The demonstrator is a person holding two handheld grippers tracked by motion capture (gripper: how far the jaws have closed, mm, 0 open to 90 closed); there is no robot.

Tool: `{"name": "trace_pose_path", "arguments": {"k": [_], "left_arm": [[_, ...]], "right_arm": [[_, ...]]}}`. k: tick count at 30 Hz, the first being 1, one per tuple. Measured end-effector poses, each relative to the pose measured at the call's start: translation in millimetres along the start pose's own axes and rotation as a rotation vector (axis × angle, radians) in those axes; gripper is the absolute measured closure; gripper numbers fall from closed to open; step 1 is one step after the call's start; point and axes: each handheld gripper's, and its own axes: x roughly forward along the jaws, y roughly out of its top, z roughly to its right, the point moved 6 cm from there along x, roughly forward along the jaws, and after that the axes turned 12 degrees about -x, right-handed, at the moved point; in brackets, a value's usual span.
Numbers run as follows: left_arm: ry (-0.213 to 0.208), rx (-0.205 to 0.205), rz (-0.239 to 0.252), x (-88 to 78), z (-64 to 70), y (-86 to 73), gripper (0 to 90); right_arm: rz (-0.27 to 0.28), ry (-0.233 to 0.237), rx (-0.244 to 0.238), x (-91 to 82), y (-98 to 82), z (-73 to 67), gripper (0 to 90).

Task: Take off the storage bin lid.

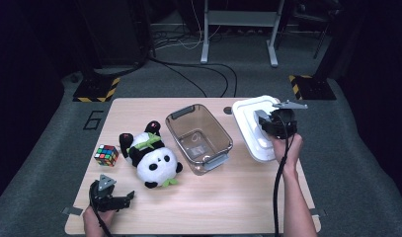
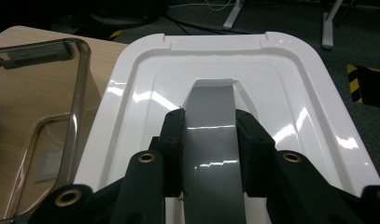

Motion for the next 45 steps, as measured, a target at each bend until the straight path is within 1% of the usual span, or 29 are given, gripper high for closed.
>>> {"name": "trace_pose_path", "arguments": {"k": [7, 8, 9, 11, 15, 17, 19, 20, 21, 24, 28, 29, 32, 35, 36, 45], "left_arm": [[0.001, 0.000, 0.006, 0.4, -0.1, 0.2, 2.6], [-0.001, -0.001, 0.004, 0.3, 0.0, 0.0, 2.6], [-0.001, -0.001, 0.004, 0.3, 0.0, 0.0, 2.6], [-0.001, -0.001, 0.004, 0.3, 0.0, 0.0, 2.7], [-0.001, -0.001, 0.004, 0.2, -0.1, 0.0, 2.7], [-0.001, -0.001, 0.004, 0.3, 0.0, 0.0, 2.7], [0.000, -0.001, 0.004, 0.2, 0.0, 0.0, 2.7], [-0.001, -0.002, 0.004, 0.2, 0.0, 0.0, 2.7], [0.000, -0.001, 0.004, 0.2, -0.1, 0.0, 2.7], [0.000, -0.002, 0.005, 0.2, 0.0, 0.0, 2.8], [0.000, -0.002, 0.005, 0.2, 0.0, 0.0, 2.8], [0.000, -0.002, 0.005, 0.2, 0.0, 0.0, 2.8], [0.000, -0.002, 0.005, 0.2, 0.0, 0.1, 2.8], [0.000, -0.002, 0.004, 0.2, 0.0, 0.0, 2.8], [0.000, -0.002, 0.005, 0.2, -0.1, 0.0, 2.8], [-0.003, -0.006, 0.005, 0.3, 0.1, 0.0, 3.0]], "right_arm": [[-0.013, -0.016, 0.012, 5.7, -8.1, 4.5, 67.0], [-0.021, -0.022, 0.018, 9.5, -12.6, 4.9, 67.0], [-0.021, -0.022, 0.018, 9.5, -12.6, 4.9, 67.0], [-0.035, -0.026, 0.023, 14.8, -18.6, 5.1, 67.0], [-0.054, -0.025, 0.033, 23.3, -27.1, 5.6, 67.0], [-0.068, -0.025, 0.037, 31.4, -34.5, 4.9, 67.0], [-0.076, -0.026, 0.037, 34.1, -37.2, 4.5, 67.0], [-0.085, -0.024, 0.045, 39.6, -41.8, 3.2, 67.0], [-0.091, -0.024, 0.038, 42.1, -44.2, 2.9, 67.0], [-0.099, -0.027, 0.039, 46.9, -48.1, 1.3, 67.0], [-0.118, -0.029, 0.040, 56.6, -58.0, -0.3, 67.0], [-0.118, -0.029, 0.040, 56.6, -58.0, -0.3, 67.0], [-0.132, -0.029, 0.046, 65.2, -65.7, -2.1, 67.0], [-0.141, -0.028, 0.047, 69.1, -69.6, -2.6, 67.0], [-0.144, -0.030, 0.053, 73.1, -72.7, -3.2, 66.9], [-0.168, -0.027, 0.065, 84.9, -83.5, -5.6, 67.0]]}}
